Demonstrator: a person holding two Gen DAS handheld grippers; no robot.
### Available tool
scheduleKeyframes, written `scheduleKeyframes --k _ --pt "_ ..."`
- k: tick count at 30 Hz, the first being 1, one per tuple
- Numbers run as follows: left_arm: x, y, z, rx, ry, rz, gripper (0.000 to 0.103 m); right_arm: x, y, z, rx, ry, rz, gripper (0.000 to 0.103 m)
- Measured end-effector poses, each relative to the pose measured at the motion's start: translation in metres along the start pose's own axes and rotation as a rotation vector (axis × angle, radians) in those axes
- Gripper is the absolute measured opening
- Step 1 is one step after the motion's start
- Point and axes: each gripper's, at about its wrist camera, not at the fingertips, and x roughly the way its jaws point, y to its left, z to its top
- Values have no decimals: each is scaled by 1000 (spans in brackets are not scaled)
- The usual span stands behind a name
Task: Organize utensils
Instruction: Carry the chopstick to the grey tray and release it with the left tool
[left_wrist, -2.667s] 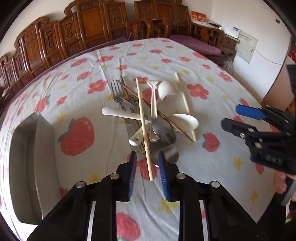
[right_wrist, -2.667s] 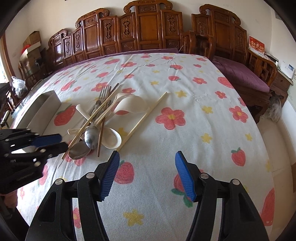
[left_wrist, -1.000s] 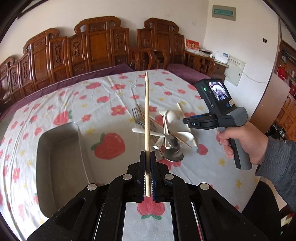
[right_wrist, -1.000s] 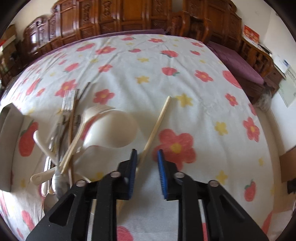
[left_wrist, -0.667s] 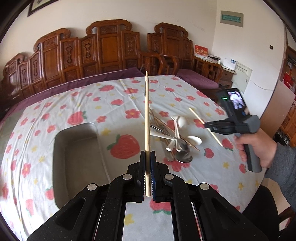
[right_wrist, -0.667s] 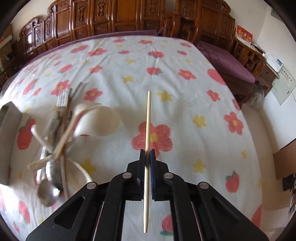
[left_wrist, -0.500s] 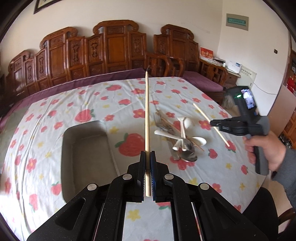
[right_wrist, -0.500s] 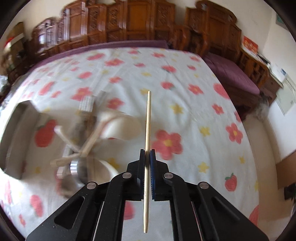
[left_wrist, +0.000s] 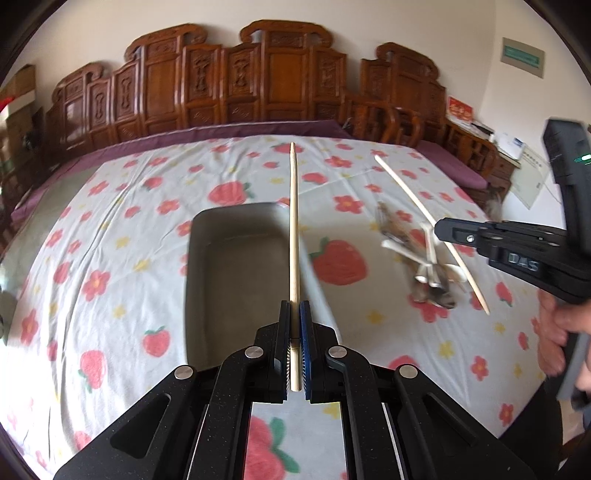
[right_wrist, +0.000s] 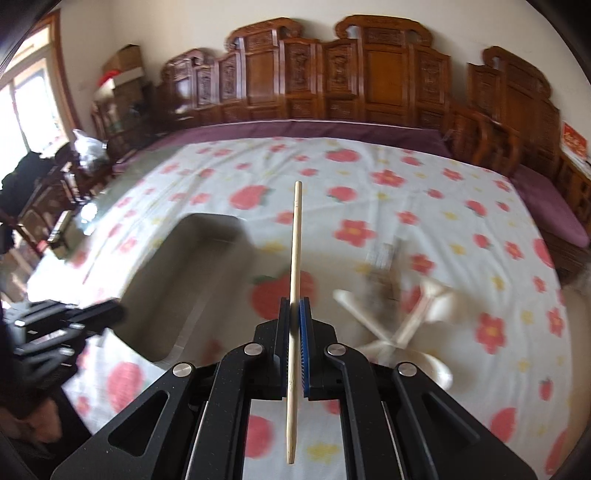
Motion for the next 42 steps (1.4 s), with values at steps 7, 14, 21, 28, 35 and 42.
scheduleKeyframes --k 7,14,21,28,35,42 --pt "22 20 -5 -30 49 49 4 18 38 12 -12 3 59 6" --pt "37 36 -2 -79 75 59 5 37 55 18 -19 21 81 6" --pt "27 43 5 -92 45 55 8 51 67 24 -18 33 100 6" --pt "3 61 17 -103 -17 73 13 68 84 28 -7 47 138 6" --pt "-13 78 26 -127 -62 80 13 84 104 29 -2 59 171 6" --pt "-14 74 27 -110 -69 74 13 89 101 26 4 53 170 7"
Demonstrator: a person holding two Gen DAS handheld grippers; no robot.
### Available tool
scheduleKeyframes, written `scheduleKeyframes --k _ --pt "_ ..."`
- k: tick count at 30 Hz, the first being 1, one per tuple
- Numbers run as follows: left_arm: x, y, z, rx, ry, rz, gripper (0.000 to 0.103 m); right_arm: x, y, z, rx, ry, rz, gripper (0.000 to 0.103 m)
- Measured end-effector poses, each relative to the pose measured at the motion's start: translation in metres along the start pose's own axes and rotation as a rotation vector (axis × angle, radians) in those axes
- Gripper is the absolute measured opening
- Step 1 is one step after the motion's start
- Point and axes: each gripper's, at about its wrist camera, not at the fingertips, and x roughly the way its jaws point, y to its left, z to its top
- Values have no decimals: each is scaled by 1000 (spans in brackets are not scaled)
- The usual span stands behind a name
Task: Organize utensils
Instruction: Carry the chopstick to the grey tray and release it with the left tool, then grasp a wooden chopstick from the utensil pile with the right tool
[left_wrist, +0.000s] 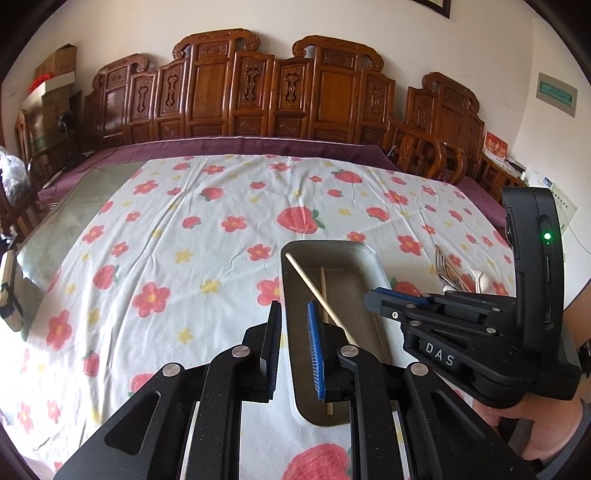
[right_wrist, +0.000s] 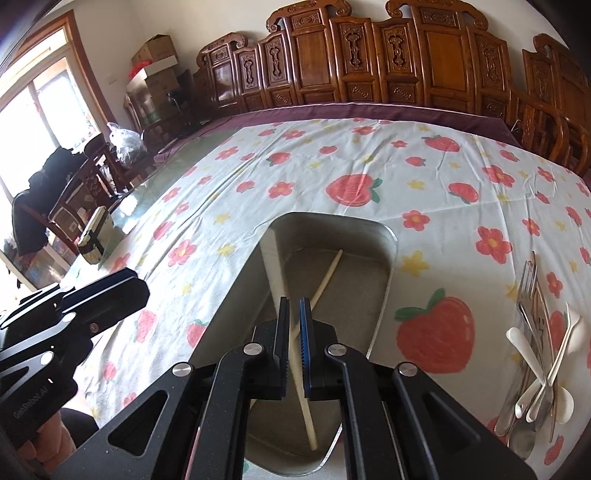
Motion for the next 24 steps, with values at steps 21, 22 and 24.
scheduleKeyframes --k 21,22,24 --pt "4 -61 -17 98 11 -95 23 -121 -102 -58 -18 -58 -238 7" --pt "5 -66 -19 103 13 -105 24 -125 -110 -61 -11 -57 -256 7" --pt "6 -74 -23 108 19 -122 26 -129 -120 -65 3 -57 -270 7"
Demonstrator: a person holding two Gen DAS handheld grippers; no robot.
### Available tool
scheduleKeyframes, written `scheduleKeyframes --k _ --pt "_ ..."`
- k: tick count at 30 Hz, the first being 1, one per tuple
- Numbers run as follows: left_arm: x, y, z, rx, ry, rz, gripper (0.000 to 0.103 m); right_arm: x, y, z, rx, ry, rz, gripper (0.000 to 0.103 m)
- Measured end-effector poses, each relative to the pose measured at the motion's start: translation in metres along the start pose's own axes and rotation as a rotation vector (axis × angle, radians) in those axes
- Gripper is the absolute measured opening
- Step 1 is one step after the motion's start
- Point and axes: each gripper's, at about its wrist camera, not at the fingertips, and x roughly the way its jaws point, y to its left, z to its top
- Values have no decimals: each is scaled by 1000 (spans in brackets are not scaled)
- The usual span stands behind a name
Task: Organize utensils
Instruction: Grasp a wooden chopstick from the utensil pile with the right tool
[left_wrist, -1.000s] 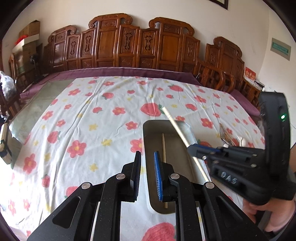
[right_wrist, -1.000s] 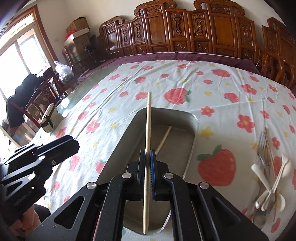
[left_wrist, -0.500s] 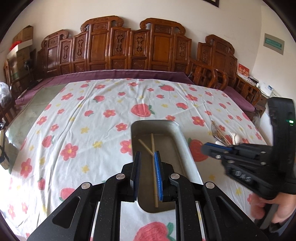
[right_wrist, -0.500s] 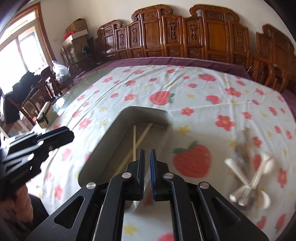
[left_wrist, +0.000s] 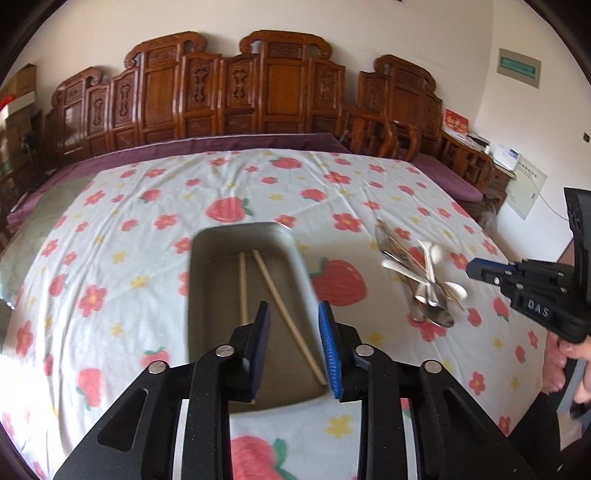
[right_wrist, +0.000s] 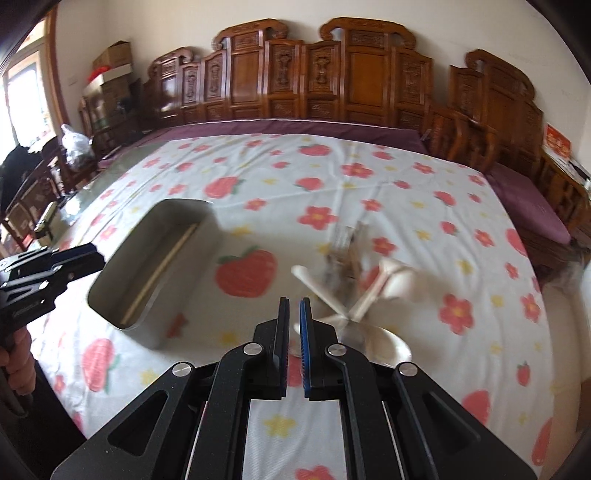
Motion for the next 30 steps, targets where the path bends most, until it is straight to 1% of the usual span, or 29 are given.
scheduleKeyframes --k 1,2,3,4,5,10,13,18,26,30 --pt "2 -5 -2 7 3 -11 26 0 -9 -3 12 4 -10 7" --pt "3 -9 -3 13 5 -16 27 2 -13 -5 18 6 -17 11" --pt "4 -13 -5 20 7 -20 29 3 -18 -8 26 10 -25 19" --pt "6 -19 -7 33 8 -25 37 4 -23 -10 36 15 -34 21" --pt "7 -23 -8 39 8 -26 41 6 -29 -13 43 20 -45 22" --pt "15 -42 -15 68 20 -51 43 17 -41 -24 46 47 -69 22" --pt "18 -49 -19 74 23 -65 55 27 -46 -32 44 72 -77 22" --pt "26 -59 -25 75 37 -81 56 42 -54 -37 48 103 -87 22" --pt "38 -70 -33 93 64 -81 56 56 -73 -43 52 133 -116 22" --pt "42 -73 -35 96 70 -74 56 57 -74 -39 54 128 -88 22"
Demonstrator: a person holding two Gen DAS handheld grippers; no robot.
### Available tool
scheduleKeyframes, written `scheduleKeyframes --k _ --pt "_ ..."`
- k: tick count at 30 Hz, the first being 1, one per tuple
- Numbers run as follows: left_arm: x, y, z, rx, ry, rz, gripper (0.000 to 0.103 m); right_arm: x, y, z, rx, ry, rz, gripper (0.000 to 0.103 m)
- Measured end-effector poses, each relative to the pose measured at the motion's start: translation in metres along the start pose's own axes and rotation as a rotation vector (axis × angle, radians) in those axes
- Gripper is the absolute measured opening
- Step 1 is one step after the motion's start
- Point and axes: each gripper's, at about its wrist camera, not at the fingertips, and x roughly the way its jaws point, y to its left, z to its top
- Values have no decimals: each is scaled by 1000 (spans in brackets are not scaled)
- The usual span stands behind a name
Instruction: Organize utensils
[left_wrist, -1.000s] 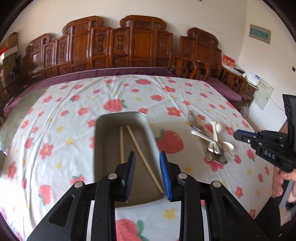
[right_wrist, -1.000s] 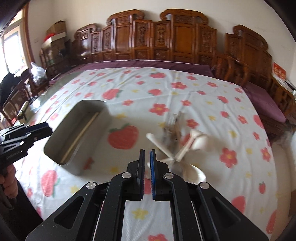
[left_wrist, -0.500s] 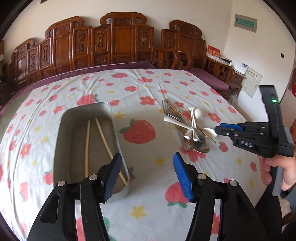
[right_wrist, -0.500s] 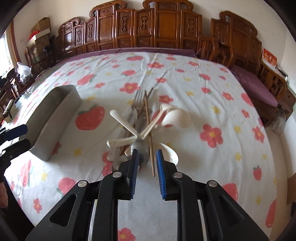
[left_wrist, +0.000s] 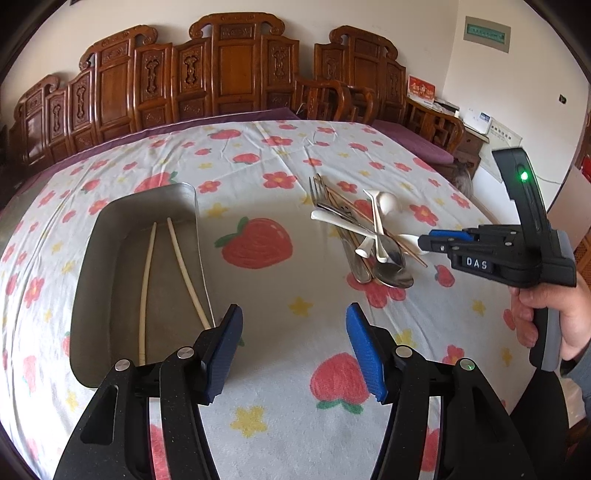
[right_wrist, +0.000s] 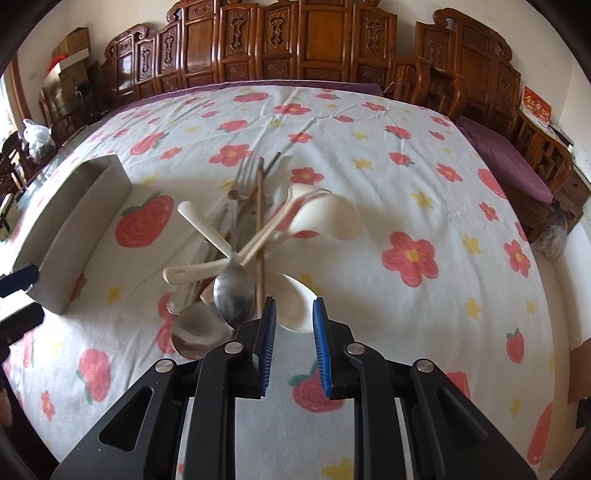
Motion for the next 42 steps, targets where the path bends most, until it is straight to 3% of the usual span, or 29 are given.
scheduleKeyframes --k 4,12,17,20,42 --pt "3 -1 -1 4 6 2 56 7 13 2 -47 23 24 22" --pt "2 -2 -2 8 5 0 56 27 22 4 -100 84 -37 21" --pt "1 -3 -2 8 3 -2 56 24 20 3 -102 95 -26 7" --pt "0 -3 -1 8 1 -2 56 17 18 1 -97 97 -20 5" --pt "-1 -11 -4 37 9 8 56 -58 -12 -34 -18 -18 -34 5"
